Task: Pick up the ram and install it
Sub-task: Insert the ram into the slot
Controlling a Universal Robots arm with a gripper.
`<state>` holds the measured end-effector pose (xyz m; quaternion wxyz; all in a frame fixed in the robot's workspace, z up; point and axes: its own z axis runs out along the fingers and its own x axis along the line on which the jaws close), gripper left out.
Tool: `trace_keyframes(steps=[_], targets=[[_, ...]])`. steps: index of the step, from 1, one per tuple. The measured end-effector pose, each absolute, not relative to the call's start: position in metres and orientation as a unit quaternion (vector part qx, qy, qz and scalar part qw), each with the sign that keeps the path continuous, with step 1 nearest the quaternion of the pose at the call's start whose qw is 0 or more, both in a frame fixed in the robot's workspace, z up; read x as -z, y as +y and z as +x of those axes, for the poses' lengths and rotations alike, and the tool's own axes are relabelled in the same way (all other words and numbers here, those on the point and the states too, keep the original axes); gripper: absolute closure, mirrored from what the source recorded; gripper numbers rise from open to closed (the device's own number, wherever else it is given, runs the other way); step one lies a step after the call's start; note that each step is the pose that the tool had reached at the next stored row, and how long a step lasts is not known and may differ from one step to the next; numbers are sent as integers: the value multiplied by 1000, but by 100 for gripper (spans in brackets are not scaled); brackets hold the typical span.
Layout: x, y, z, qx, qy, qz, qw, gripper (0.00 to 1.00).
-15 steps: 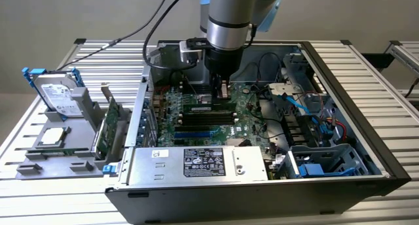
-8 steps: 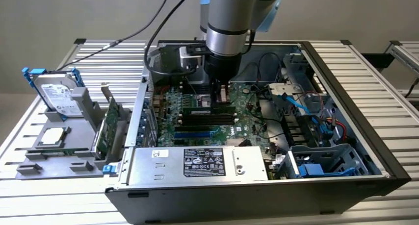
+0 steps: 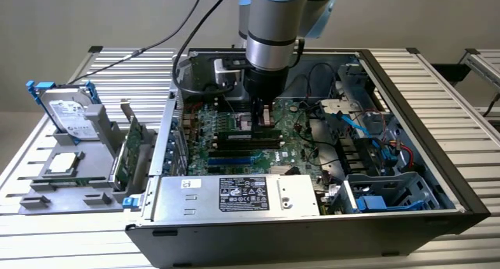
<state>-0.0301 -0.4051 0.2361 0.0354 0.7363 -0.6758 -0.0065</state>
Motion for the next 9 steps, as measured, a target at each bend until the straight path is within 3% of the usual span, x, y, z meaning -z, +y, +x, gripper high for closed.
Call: trace_keyframes(steps=[9], targets=[[-233,-405,-30,7,-677,735,36,86]])
